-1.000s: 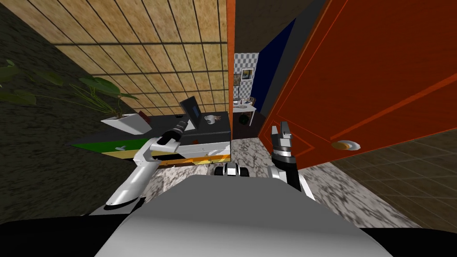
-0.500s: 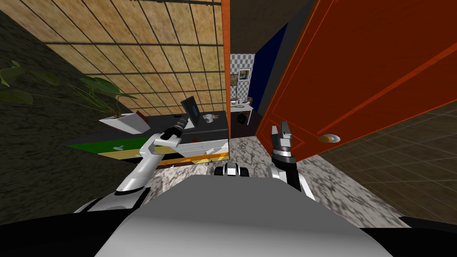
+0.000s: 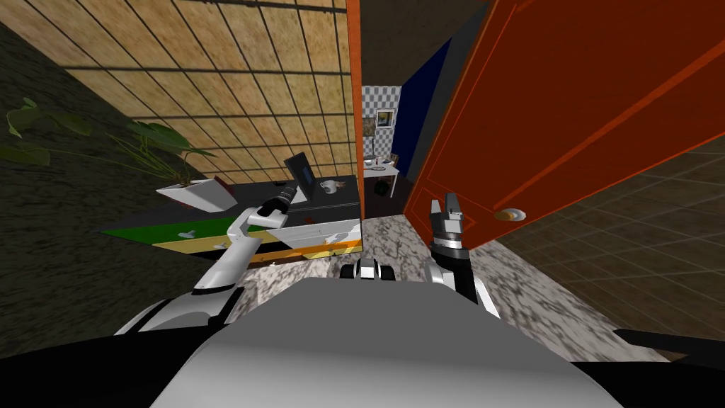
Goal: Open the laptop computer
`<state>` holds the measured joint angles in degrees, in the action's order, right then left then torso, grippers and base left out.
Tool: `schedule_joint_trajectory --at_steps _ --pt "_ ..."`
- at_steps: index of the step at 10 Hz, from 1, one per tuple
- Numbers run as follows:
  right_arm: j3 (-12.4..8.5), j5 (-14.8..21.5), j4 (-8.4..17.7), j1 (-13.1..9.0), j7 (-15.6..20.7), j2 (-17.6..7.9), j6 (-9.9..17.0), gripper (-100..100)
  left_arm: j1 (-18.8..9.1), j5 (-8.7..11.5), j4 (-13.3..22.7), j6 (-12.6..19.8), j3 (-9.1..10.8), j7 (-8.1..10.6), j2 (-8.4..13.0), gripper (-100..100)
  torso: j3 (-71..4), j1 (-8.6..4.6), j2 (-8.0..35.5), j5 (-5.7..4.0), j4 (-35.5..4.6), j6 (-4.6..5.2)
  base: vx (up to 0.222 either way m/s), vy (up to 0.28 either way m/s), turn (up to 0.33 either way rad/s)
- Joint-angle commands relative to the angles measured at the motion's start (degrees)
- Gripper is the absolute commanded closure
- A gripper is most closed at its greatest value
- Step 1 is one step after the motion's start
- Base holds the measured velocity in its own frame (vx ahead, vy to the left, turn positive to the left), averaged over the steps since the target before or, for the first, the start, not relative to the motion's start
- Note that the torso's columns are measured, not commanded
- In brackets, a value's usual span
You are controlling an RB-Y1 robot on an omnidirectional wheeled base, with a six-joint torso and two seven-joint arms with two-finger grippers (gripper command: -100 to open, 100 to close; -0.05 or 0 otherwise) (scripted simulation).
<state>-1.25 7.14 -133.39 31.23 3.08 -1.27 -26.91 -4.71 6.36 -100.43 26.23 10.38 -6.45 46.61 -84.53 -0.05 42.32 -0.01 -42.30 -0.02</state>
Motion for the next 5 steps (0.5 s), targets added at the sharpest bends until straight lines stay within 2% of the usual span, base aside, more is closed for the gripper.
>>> schedule_joint_trajectory --at_steps 1,2,3,4,5 --pt "0.0 0.0 0.0 0.0 0.0 0.0 0.0 0 -3.2 0.5 3.9 -1.4 -0.97 -0.25 1.3 -100 -0.1 0.07 -0.1 0.02 0.0 0.02 -0.084 -0.031 -0.118" --pt "0.0 0.0 0.0 0.0 0.0 0.0 0.0 0 -4.4 0.5 5.8 -1.4 -0.97 -0.25 1.3 -100 0.0 -0.01 0.0 -0.01 0.0 0.07 -0.091 -0.032 -0.071" --pt "0.0 0.0 0.0 0.0 0.0 0.0 0.0 0 -4.4 0.5 7.6 -1.4 -0.97 -0.25 1.3 -100 0.0 0.0 0.1 -0.01 0.0 0.01 -0.043 -0.016 0.009" --pt "0.0 0.0 0.0 0.0 0.0 0.0 0.0 0 -6.9 1.0 9.2 -2.8 -1.91 -0.51 2.5 -100 -0.1 0.07 -0.1 0.02 0.0 0.0 -0.1 -0.021 -0.095" --pt "0.0 0.0 0.0 0.0 0.0 0.0 0.0 0 -8.5 1.0 10.8 -2.8 -1.91 -0.51 2.5 -100 0.0 0.04 0.0 0.01 0.0 0.06 -0.1 -0.032 -0.07"
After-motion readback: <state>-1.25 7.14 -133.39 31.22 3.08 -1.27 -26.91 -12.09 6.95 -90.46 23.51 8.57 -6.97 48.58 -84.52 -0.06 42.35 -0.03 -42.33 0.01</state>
